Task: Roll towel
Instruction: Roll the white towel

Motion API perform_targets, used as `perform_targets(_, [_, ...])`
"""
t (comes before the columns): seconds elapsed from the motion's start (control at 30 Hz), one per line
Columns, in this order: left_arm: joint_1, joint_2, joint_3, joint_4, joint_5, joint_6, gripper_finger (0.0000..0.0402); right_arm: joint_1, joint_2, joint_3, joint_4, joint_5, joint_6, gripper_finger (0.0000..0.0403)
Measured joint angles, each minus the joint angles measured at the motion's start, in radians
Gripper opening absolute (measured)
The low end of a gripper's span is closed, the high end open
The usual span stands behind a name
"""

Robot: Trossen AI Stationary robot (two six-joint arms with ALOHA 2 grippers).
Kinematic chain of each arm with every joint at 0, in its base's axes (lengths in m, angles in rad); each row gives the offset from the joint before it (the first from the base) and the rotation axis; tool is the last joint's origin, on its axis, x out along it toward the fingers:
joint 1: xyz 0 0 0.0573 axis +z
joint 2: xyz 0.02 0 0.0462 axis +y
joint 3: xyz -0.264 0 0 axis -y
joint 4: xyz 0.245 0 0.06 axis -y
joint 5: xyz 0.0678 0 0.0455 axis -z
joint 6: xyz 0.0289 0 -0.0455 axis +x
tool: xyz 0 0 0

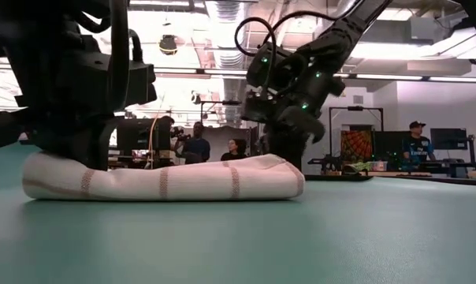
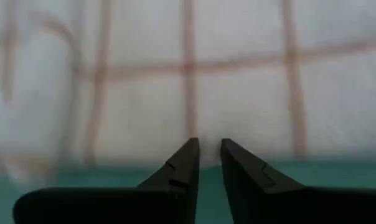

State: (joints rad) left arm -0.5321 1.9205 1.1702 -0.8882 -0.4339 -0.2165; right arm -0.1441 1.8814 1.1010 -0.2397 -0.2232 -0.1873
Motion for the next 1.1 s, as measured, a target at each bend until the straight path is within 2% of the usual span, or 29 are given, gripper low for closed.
perform_targets(0.1, [-0.004, 0.0, 0.0, 0.001, -0.003, 0.035, 0.0, -0.033, -0.075, -0.003, -0.064, 0.038, -0.015, 0.0084])
perform_targets(0.2, [-0.003, 0.0, 0.0, 0.005, -0.026, 0.072, 0.0, -0.063, -0.154, 0.001, -0.111, 0.032, -0.027, 0.0082])
perform_targets(0.33, [0.021, -0.001, 0.0, 0.016, -0.038, 0.082, 0.0, -0.058, -0.238, -0.008, -0.087, -0.172, -0.037, 0.0082])
perform_targets(0.47, [0.031, -0.001, 0.0, 0.031, -0.041, 0.085, 0.0, 0.013, -0.335, -0.095, 0.113, -0.193, -0.005, 0.0074])
perform_targets(0.57, [0.033, -0.001, 0.0, 0.05, -0.042, 0.093, 0.0, 0.088, -0.366, -0.229, 0.337, -0.133, 0.09, 0.0061])
perform_targets(0.73, [0.033, -0.002, 0.001, 0.115, -0.045, 0.119, 0.0, 0.209, -0.364, -0.393, 0.658, 0.084, 0.178, 0.0041])
perform_targets(0.9, [0.057, -0.004, 0.003, 0.149, -0.023, 0.134, 0.0, 0.274, -0.31, -0.405, 0.689, 0.162, 0.179, 0.0022])
perform_targets(1.1, [0.079, -0.005, 0.003, 0.149, -0.006, 0.153, 0.0, 0.264, -0.214, -0.405, 0.693, 0.171, 0.178, 0.0016])
